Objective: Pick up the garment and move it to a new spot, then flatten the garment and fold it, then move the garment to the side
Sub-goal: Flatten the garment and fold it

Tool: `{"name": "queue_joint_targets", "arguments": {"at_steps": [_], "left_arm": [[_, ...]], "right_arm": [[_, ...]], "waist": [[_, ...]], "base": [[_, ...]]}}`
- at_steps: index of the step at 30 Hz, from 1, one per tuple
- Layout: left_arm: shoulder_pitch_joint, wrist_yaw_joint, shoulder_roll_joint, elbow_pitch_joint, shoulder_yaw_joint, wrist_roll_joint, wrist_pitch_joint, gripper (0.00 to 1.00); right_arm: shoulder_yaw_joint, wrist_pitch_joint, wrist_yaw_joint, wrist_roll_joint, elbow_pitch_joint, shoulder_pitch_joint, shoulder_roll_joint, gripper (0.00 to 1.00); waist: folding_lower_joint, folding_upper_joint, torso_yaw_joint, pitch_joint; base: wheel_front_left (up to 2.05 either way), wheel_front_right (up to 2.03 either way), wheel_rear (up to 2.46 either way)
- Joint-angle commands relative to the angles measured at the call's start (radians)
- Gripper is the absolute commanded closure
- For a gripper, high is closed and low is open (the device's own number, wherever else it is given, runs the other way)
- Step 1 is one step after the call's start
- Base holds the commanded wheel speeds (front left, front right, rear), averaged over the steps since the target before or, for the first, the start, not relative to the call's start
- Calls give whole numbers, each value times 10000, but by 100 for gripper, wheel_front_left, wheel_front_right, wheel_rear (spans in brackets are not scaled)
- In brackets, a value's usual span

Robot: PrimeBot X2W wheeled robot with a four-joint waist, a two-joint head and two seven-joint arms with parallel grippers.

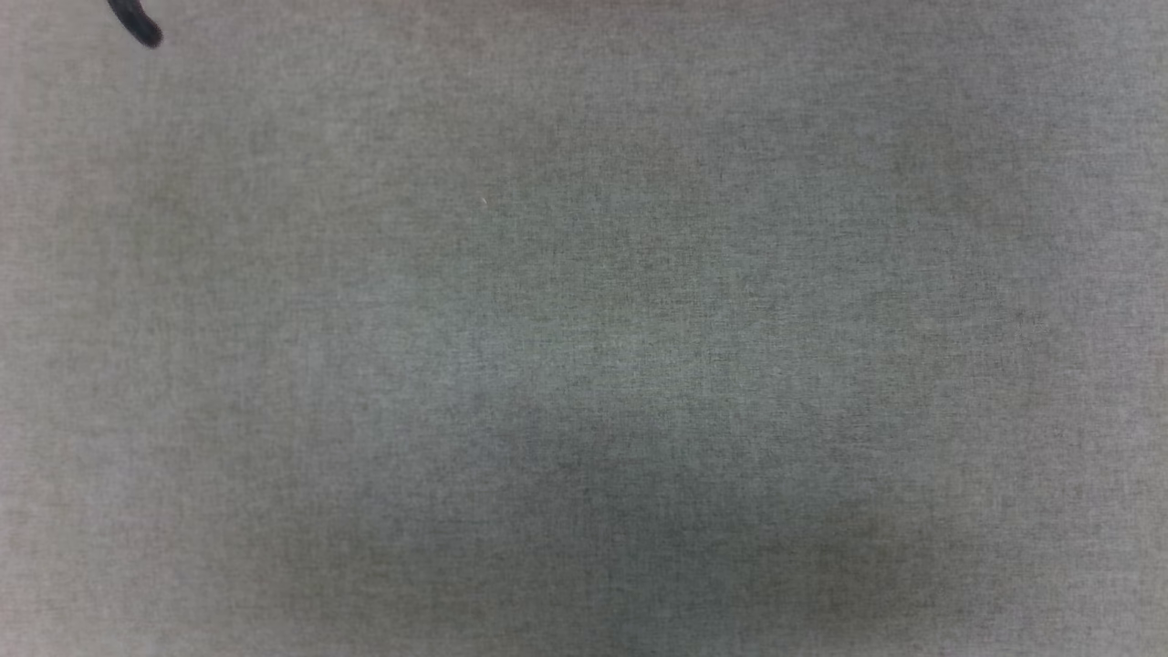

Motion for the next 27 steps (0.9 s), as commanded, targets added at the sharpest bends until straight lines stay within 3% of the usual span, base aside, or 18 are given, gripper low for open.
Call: {"name": "queue_joint_targets", "arguments": {"at_steps": [1,8,13,21,27], "left_arm": [[149,-40,122,-165,275,59,-8,100],[1119,-44,171,-963,527,-524,543,100],[2695,-37,405,-1382,431,-1395,2277,100],[5697,-38,1124,-2804,325,-2313,3740,100],[7934,-27,1463,-4155,467,-2768,3421,100]], "right_arm": [[99,-60,-15,56,43,-54,-36,100],[646,479,-15,387,54,664,-223,100],[1275,1583,-15,916,-227,1920,-422,100],[2409,3486,-15,2375,-2624,5149,-1328,100],[2515,4298,-15,3262,-4831,8152,-2206,100]], "waist": [[0,-1,30,-11],[0,-1,93,-58],[0,-1,138,-474],[0,-1,251,-1588],[0,-1,341,-2331]], "base": [[0,0,0],[0,0,0],[0,0,0],[0,0,0],[0,0,0]]}}
